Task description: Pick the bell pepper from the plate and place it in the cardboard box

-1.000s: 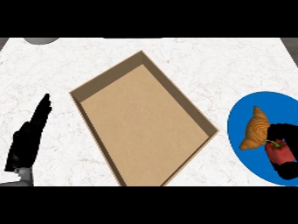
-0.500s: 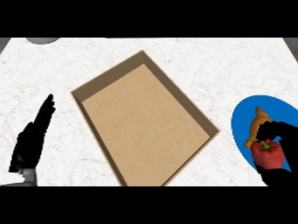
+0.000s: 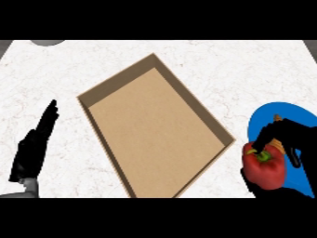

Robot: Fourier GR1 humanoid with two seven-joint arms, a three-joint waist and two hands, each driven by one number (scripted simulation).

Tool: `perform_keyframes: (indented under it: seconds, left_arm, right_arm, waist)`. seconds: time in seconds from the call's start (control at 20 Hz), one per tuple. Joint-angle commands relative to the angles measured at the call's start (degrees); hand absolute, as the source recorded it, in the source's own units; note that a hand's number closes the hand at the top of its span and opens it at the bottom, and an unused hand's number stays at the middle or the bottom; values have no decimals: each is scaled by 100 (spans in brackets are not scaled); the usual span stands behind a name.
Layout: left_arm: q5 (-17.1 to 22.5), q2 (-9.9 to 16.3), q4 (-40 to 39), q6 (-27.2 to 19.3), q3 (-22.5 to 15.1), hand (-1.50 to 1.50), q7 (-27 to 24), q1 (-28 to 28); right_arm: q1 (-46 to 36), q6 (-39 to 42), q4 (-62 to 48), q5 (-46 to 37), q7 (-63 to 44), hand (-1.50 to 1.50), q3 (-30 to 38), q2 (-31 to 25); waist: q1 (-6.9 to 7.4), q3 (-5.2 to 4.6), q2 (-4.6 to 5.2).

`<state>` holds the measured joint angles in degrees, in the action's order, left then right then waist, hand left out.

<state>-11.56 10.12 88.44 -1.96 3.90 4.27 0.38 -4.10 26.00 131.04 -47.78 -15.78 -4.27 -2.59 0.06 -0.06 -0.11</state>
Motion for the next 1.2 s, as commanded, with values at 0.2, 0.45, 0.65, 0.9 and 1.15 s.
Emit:
perform_keyframes:
  seconds: [0.2,0.45,0.65,0.9,1.15]
  left_arm:
    - [-134,-126,438,-1,-175,0,443,-15]
    - [-115,-96,286,12,-46,0,344,-71]
    - [-62,-103,131,117,-71,0,191,-87]
    - [-64,-94,538,148,-75,0,188,265]
    - [49,-44,551,257,19,0,187,241]
  right_arm:
    - [-1990,-266,-894,217,-1538,150,-589,254]
    - [-2697,-685,-1739,93,-2180,150,-1188,257]
    - [-3919,-1273,-3238,271,-2676,150,-1263,258]
    - [-4064,-1906,-4211,604,-2658,150,-1796,259]
    - [-4519,-2493,-5421,859,-2639,150,-2169,259]
  waist:
    - [46,5,12]
    - [41,5,10]
    - [137,0,33]
    - [134,4,17]
    - [133,4,18]
